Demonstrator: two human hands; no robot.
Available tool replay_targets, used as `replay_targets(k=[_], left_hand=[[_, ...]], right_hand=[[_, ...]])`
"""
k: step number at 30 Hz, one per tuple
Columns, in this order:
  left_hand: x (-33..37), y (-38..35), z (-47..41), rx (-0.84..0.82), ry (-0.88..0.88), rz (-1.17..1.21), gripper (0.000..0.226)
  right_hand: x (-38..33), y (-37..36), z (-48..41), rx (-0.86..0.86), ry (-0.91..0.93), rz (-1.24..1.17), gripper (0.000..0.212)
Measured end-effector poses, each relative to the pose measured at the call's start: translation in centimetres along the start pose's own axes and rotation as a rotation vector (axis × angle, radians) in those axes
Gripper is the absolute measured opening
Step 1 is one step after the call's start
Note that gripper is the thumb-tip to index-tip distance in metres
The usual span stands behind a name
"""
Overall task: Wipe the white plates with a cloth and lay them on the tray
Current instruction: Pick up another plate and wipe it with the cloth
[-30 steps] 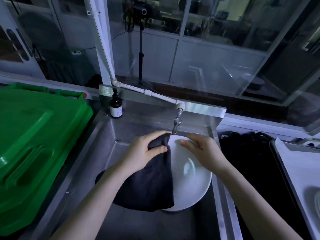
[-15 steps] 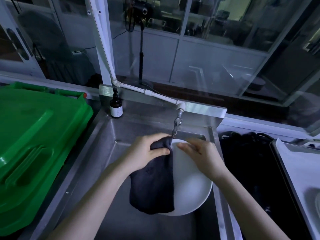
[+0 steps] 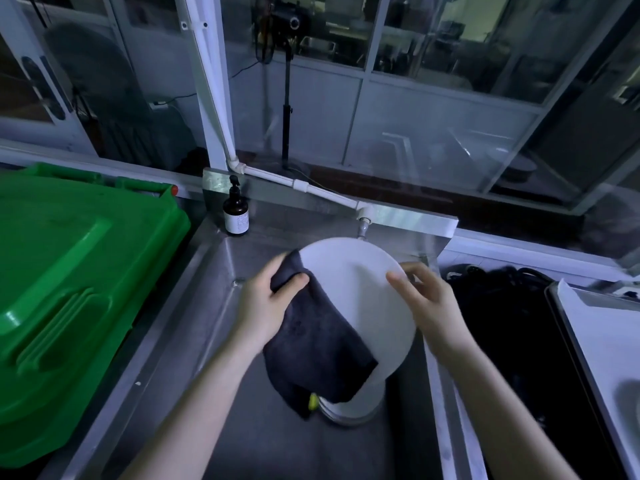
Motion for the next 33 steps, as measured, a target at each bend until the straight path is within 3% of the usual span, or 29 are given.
replay_targets(k=[3,6,8,10,13,15,17,22,25,27,30,33], left_hand=[[1.4,0.0,-0.9,-0.183,-0.214,-0.173,0.042],[2.2,-0.5,-1.0,-0.365,-0.313,-0.249,0.045],[1.6,-0.3,-0.8,-0.350,-0.272,-0.207,0.042],[0.5,-0.3,-0.1,-0.202,-0.122,-0.087,0.030],[-1.0,-1.4,1.3,0.066,0.231,0.165,0.007],[-1.0,-1.9,1.6,0.135,0.337,0.217,0.004],[-0.9,-1.7,1.1,0.110,0.327,0.253,0.003],[-0.3,0.8,-0.8,0.012,0.071,0.095,0.017],[1.4,1.2,-1.3,-0.200,-0.220,-0.148,0.038],[2.0,0.9,-1.2,-0.308,-0.323,-0.220,0.044],[1.0,0.9,-0.7,-0.280,-0.272,-0.179,0.037],[-0.9,0.4,0.3,-0.009,-0.010,0.041,0.028]], right_hand=[[-1.8,-0.6,-1.6,-0.299,0.099,0.395,0.033],[-1.8,-2.2,-1.2,-0.421,0.228,0.479,0.052],[-1.1,-2.0,-1.1,-0.348,0.236,0.442,0.051],[-0.4,-1.4,-1.0,-0.161,0.185,0.348,0.048],[1.4,-2.3,0.1,0.298,0.037,-0.097,0.045],[2.8,-3.7,1.1,0.474,-0.058,-0.358,0.038],[3.4,-3.4,1.4,0.432,-0.086,-0.300,0.036],[0.6,-0.2,-0.2,-0.067,-0.003,0.066,0.020],[-1.0,-1.2,-0.9,-0.240,0.109,0.272,0.033],[-1.3,-2.1,-0.8,-0.318,0.184,0.345,0.045],[-0.8,-1.9,-0.4,-0.238,0.191,0.318,0.047],[0.4,-2.4,0.6,0.147,0.079,0.029,0.049]])
Point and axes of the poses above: each hand's wrist, its own z-axis away from the middle knuckle, its own y-axis out of the back of the hand, x = y × z, the point moved 1 cm from there along -z, towards the middle knuckle, and after that the axes turned 15 degrees about -z, right-handed, at the moved point
